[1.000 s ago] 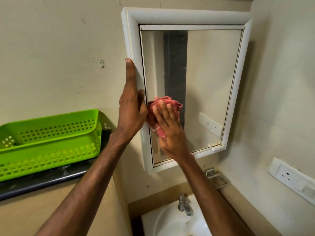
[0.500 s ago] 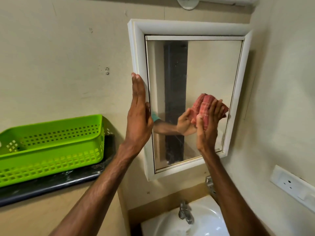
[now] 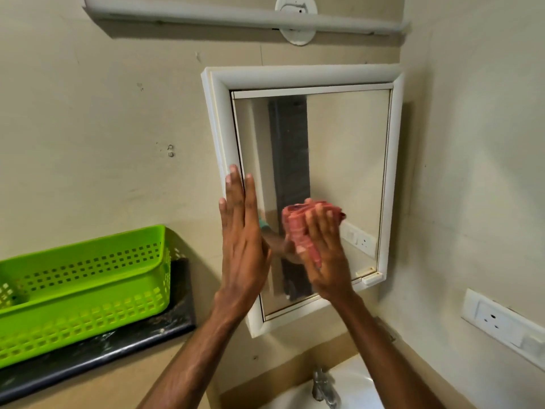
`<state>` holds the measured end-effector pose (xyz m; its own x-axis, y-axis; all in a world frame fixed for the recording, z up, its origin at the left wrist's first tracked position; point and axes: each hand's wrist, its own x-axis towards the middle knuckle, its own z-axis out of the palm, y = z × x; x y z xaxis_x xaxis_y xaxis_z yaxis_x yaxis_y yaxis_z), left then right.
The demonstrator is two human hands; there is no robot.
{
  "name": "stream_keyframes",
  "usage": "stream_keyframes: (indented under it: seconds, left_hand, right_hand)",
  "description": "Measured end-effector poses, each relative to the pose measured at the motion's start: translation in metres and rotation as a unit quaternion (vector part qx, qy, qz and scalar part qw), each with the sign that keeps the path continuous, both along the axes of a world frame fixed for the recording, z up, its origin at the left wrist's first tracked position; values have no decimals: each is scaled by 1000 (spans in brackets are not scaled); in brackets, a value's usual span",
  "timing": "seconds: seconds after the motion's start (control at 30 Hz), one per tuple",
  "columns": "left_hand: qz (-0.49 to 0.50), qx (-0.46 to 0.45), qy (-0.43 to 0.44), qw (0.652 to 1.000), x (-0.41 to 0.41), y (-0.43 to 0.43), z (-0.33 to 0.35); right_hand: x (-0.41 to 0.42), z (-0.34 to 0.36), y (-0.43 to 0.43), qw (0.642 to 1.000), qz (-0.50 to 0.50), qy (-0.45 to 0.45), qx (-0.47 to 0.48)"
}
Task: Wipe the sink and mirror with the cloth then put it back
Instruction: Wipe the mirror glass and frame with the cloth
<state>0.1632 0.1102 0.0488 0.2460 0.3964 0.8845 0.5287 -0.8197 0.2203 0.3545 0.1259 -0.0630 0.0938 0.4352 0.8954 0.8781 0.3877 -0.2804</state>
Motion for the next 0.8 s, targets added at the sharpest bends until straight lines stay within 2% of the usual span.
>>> stream_keyframes:
  seconds: [0.07, 0.13, 0.3, 0.37, 0.5, 0.6, 0.67, 0.8]
  left_hand:
    - [45, 14, 35, 998, 5, 1, -5]
    - [63, 17, 55, 996, 8, 3, -5]
    - [98, 30, 73, 992, 12, 13, -3]
    - [121, 25, 83, 989, 16, 14, -4]
    - [142, 27, 96, 985, 19, 17, -7]
    - [156, 28, 103, 982, 18, 17, -6]
    - [153, 36, 106, 982, 16, 17, -7]
    - [147, 52, 96, 983, 12, 18, -9]
  right_hand:
    - [36, 0, 2, 992, -23, 126, -1]
    - [66, 7, 2, 976, -44, 211, 15]
    - [65, 13, 6, 960, -70, 271, 14]
    - [38, 6, 6, 963, -68, 260, -12]
    - [-7, -17, 3, 998, -15, 48, -24]
    - [11, -16, -1, 1000, 7, -27, -9]
    - [34, -13, 1, 1000, -4, -18, -2]
    - [87, 14, 3, 990, -31, 130, 39]
